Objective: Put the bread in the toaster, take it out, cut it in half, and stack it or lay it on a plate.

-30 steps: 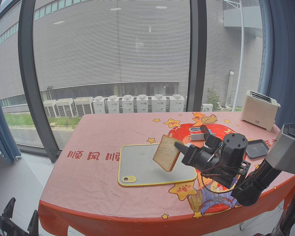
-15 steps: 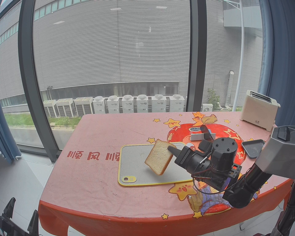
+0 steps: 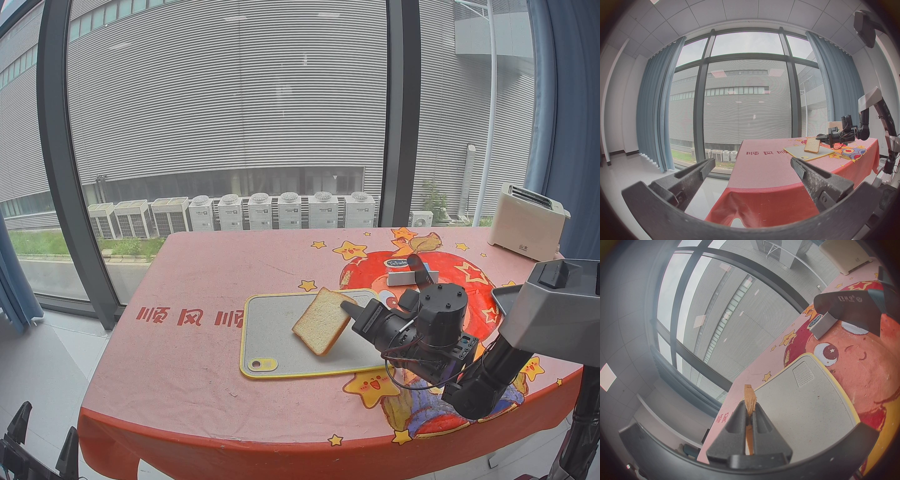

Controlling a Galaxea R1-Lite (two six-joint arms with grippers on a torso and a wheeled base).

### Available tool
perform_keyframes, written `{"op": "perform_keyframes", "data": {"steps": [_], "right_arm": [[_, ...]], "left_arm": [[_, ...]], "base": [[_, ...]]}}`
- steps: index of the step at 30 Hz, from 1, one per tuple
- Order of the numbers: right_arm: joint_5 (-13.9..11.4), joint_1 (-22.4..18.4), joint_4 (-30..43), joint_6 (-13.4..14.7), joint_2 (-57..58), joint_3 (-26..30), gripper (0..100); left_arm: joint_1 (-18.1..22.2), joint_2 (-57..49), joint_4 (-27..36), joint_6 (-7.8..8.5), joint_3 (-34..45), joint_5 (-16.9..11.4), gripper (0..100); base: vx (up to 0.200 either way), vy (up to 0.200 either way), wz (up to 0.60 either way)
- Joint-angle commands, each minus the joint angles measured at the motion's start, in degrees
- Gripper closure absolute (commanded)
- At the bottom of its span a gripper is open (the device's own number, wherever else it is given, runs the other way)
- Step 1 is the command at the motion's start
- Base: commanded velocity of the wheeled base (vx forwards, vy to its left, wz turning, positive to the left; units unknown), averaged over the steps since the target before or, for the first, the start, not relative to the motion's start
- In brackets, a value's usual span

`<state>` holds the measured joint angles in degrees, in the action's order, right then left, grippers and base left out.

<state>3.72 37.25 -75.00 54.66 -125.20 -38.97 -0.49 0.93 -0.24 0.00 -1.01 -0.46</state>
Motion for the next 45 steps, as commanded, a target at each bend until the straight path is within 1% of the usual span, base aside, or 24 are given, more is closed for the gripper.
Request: {"op": "perform_keyframes", "data": {"steps": [1, 7, 8, 14, 15, 17, 21, 22, 24, 26, 27, 29, 30, 31, 34, 40, 45], "right_arm": [[-0.03, -0.08, 0.03, -0.08, -0.31, -0.05, 100], [0.06, -0.08, 0.82, -0.26, -0.05, -0.14, 100], [0.06, -0.08, 0.82, -0.35, -0.13, -0.23, 0], [0.15, -0.08, 1.26, -0.70, 0.83, -0.40, 0], [0.15, 0.19, 1.96, -1.31, 1.80, -0.40, 0], [0.15, 0.45, 4.24, -2.02, 2.59, -0.93, 0], [0.24, 0.71, 9.34, -2.19, 3.64, -3.04, 0], [0.24, 0.71, 9.34, -2.19, 3.64, -3.04, 0], [0.24, 0.71, 13.91, -2.19, 4.61, -4.88, 0], [0.24, 0.71, 15.76, -2.19, 4.96, -5.85, 0], [0.24, 0.71, 19.10, -2.19, 5.49, -7.43, 0], [0.15, 0.71, 22.09, -2.19, 6.11, -8.84, 0], [0.15, 0.71, 22.09, -2.19, 6.11, -8.84, 0], [0.24, 0.71, 24.72, -2.10, 6.46, -9.98, 0], [0.24, 0.71, 27.89, -2.02, 6.90, -11.04, 0], [0.24, 0.63, 30.96, -1.93, 7.60, -11.04, 0], [0.41, -0.08, 35.53, -1.58, 8.74, -12.18, 0]], "left_arm": [[0.05, -0.93, -0.02, 0.00, 1.01, -0.06, 0], [0.05, -0.93, -0.02, 0.00, 1.01, -0.06, 0], [0.05, -0.93, -0.02, 0.00, 1.01, -0.06, 0], [-0.04, -0.93, -0.02, 0.09, 1.01, -0.06, 0], [0.05, -0.93, -0.02, 0.00, 1.01, -0.06, 0], [0.05, -0.93, -0.02, 0.00, 1.01, -0.06, 0], [-0.04, -0.93, -0.11, 0.00, 1.01, -0.06, 0], [-0.04, -0.93, -0.11, 0.00, 1.01, -0.06, 0], [0.05, -0.93, -0.02, 0.00, 1.01, -0.06, 0], [-0.04, -0.93, -0.11, 0.00, 1.01, -0.06, 0], [0.05, -0.93, -0.02, 0.00, 1.01, -0.06, 0], [0.05, -0.93, -0.02, 0.00, 1.01, -0.06, 0], [0.05, -0.93, -0.02, 0.00, 1.01, -0.06, 0], [0.05, -0.93, -0.02, 0.00, 1.01, -0.06, 0], [0.05, -0.93, -0.02, 0.00, 1.01, -0.06, 0], [-0.04, -0.93, -0.02, 0.00, 1.01, -0.06, 0], [0.05, -0.93, -0.02, 0.00, 1.01, -0.06, 0]], "base": [[0.000, 0.000, 0.00], [0.000, 0.000, 0.00], [0.000, 0.000, 0.00], [0.000, 0.000, 0.00], [0.000, 0.000, 0.00], [0.000, 0.000, 0.00], [0.000, 0.000, 0.00], [0.000, 0.000, 0.00], [0.000, 0.000, 0.00], [0.000, 0.000, 0.00], [0.000, 0.000, 0.00], [0.000, 0.000, 0.00], [0.000, 0.000, 0.00], [0.000, 0.000, 0.00], [0.000, 0.000, 0.00], [0.000, 0.000, 0.00], [0.000, 0.000, 0.00]]}}
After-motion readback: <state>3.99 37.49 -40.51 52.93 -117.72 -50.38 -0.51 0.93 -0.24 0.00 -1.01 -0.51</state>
